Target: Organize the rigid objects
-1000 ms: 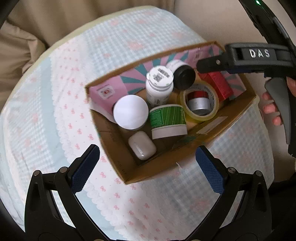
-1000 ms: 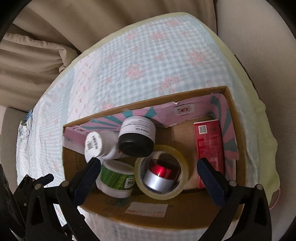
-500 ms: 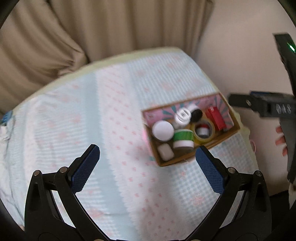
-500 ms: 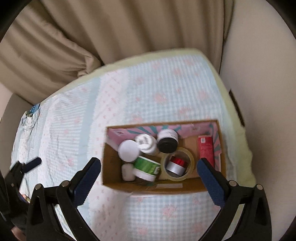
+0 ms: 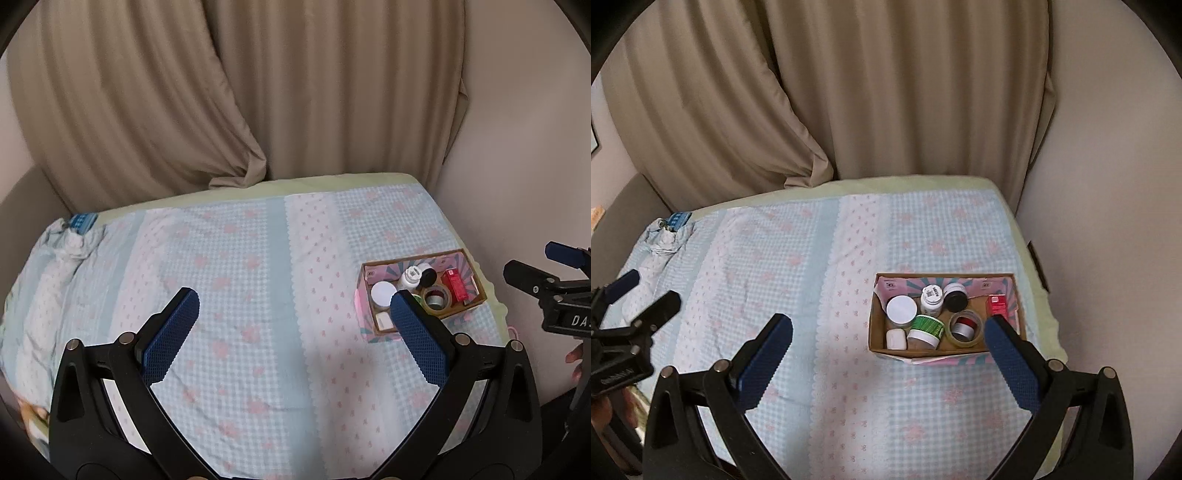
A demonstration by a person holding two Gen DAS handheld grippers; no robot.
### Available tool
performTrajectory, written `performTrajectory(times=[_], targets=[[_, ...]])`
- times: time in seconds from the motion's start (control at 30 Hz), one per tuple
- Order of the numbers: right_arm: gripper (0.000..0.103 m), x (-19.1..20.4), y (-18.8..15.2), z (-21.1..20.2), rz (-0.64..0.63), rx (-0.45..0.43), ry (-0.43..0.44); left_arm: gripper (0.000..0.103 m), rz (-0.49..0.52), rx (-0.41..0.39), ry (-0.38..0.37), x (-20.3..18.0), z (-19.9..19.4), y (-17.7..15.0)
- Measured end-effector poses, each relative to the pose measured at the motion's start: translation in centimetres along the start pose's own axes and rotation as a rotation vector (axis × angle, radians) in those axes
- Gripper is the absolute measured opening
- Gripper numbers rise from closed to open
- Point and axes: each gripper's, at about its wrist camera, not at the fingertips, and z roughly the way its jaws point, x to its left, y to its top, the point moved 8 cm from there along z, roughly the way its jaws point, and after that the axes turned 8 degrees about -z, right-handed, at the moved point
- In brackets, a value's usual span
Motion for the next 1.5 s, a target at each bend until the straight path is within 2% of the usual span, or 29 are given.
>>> performTrajectory(times=[0.27,0.43,1.1,1.5], targets=[[0.103,2.6,-1.6,-1.5,-0.013,-0.022,-0.028,0.103,-0.069,-0.012,-0.025,2.5,-2.1,-2.3],[0.103,3.3,-1.6,-2.0,-0.015,-0.028,-0.038,0.103,-0.071,-0.011,-0.018,2.9,-2.6,-3.1],[0.103,4.2,-1.2,-2.4,-0.024,-0.045,-0.047,0.103,-0.123,-0.043,-0.006,4.3,-3.0,-2.1],[0.103,4.3,-1.1,-2.4,-0.025,-0.046,-0.048,0.103,-0.12,-0.049,0.003,4.5,-3.2,-2.1]])
